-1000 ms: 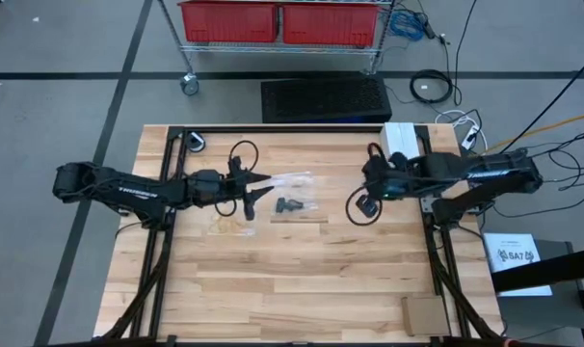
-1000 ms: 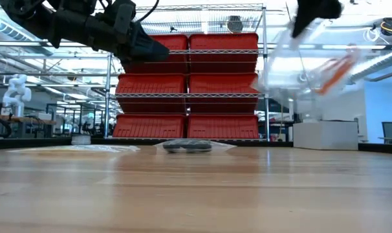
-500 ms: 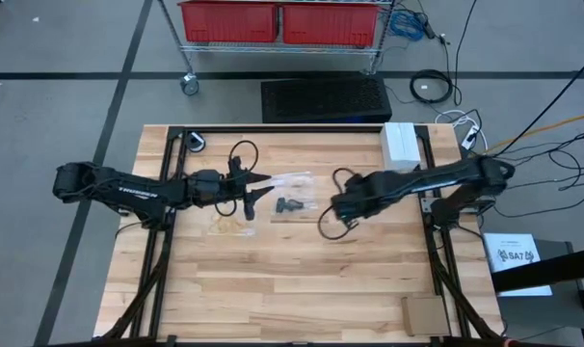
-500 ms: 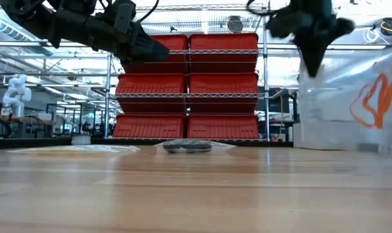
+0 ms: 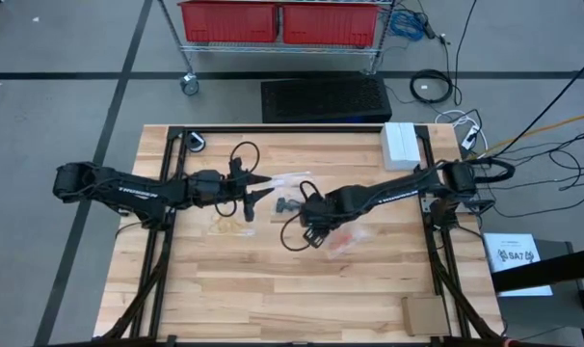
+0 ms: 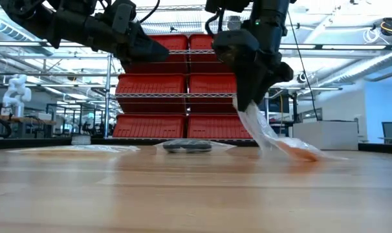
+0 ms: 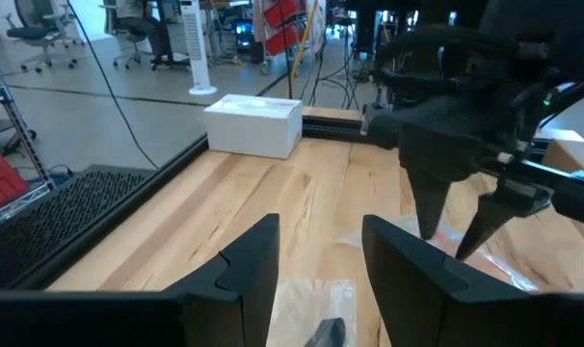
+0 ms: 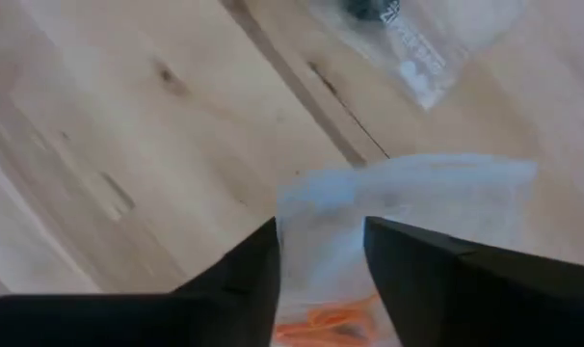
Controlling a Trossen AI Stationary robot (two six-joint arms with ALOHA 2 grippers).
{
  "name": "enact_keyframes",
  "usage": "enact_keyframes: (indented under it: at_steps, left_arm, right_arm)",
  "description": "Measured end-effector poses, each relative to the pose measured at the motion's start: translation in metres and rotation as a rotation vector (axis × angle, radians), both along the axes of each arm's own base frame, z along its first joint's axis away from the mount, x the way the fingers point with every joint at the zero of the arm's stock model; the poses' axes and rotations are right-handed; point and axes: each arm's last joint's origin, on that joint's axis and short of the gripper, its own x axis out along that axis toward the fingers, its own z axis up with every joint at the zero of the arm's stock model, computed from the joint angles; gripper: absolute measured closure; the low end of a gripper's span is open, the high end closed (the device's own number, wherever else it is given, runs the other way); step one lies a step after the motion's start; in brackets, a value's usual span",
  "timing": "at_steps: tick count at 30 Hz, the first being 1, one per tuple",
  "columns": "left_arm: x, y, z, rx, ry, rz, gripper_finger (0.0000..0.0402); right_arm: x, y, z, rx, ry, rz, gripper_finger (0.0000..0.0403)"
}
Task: Sort rubber bands
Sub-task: Close the zip bag
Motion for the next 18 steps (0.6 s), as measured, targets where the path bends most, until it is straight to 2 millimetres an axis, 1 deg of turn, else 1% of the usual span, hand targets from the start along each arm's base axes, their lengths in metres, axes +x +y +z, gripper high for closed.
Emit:
enact_keyframes:
  at_steps: [4,8,10,12,14,16,18]
  left_arm:
    - [0.000,0.000,-0.003,-0.020,0.022,0.000,0.0244]
    - [0.000,-0.002,-0.004,-0.028,0.034,-0.005,0.0244]
    - [0.000,-0.004,-0.004,-0.029,0.037,-0.013,0.0244]
    - [0.000,-0.006,-0.004,-0.030,0.038,-0.021,0.0244]
    - [0.000,-0.008,-0.004,-0.033,0.037,-0.039,0.0244]
    - [0.000,-0.009,-0.004,-0.033,0.037,-0.044,0.0244]
    - [0.000,-0.010,-0.004,-0.033,0.037,-0.047,0.0244]
  right_arm:
    - [-0.006,-0.007,0.009,-0.001,0.007,0.005,0.0215]
    - [-0.009,-0.010,0.015,-0.009,-0.003,0.033,0.0190]
    - [-0.014,-0.011,0.015,-0.014,0.052,0.039,0.0179]
    - [-0.023,-0.015,0.012,-0.022,0.155,0.043,0.0171]
    - [-0.027,-0.022,0.006,-0.046,0.215,0.073,0.0167]
    - [-0.031,-0.029,-0.004,-0.076,0.249,0.154,0.0166]
    - [-0.029,-0.035,-0.011,-0.093,0.232,0.259,0.0169]
